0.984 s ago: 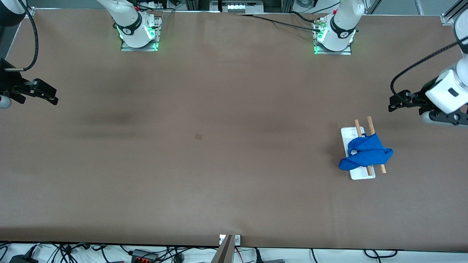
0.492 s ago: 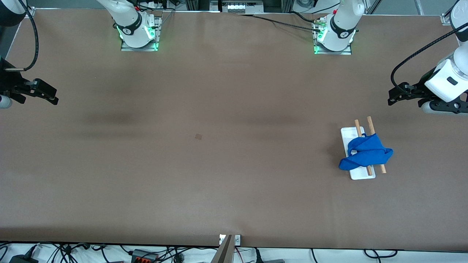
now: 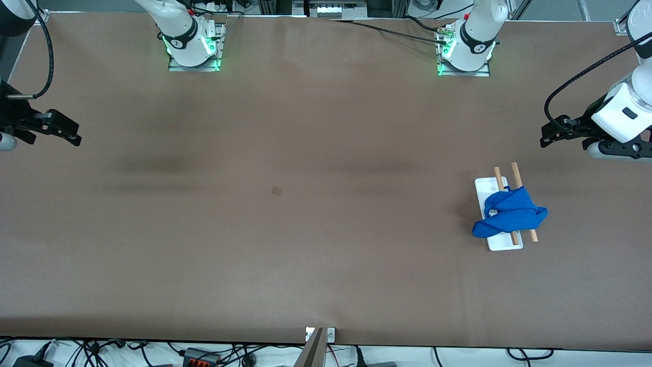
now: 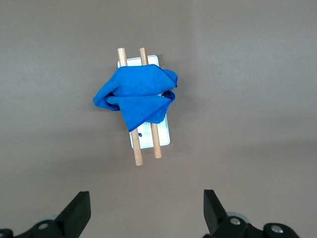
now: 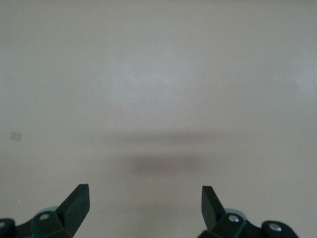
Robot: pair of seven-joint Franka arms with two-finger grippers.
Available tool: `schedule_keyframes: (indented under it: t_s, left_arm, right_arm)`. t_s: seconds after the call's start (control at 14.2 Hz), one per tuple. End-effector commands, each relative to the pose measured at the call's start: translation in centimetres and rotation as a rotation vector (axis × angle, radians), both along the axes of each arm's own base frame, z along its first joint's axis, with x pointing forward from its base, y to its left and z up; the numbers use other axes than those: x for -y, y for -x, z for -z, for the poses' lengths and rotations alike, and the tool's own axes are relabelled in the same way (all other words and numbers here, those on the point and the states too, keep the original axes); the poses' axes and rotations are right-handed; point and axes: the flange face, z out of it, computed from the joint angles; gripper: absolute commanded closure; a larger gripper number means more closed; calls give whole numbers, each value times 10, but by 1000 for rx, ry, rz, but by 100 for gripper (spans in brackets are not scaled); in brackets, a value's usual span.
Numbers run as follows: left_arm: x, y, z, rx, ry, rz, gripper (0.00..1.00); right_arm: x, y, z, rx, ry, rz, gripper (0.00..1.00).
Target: Pass towel and hang on rack
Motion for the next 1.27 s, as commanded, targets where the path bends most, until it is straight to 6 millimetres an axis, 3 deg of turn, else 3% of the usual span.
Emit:
schedule_keyframes:
  t_s: [0.0, 0.28, 0.63, 1.2]
  left_arm:
    - [4, 8, -2, -5, 13, -20, 0]
    - [17, 14, -5, -47, -6, -201, 0]
    - [10, 28, -28, -24, -52, -197, 0]
    - [20, 25, -18, -42, -52, -174, 0]
  right_arm:
    - [-2, 6, -9, -4, -8, -19, 0]
    - [-2, 5, -8, -5, -8, -21, 0]
    - [-2, 5, -9, 3, -8, -21, 0]
    - [-2, 5, -8, -2, -8, -21, 0]
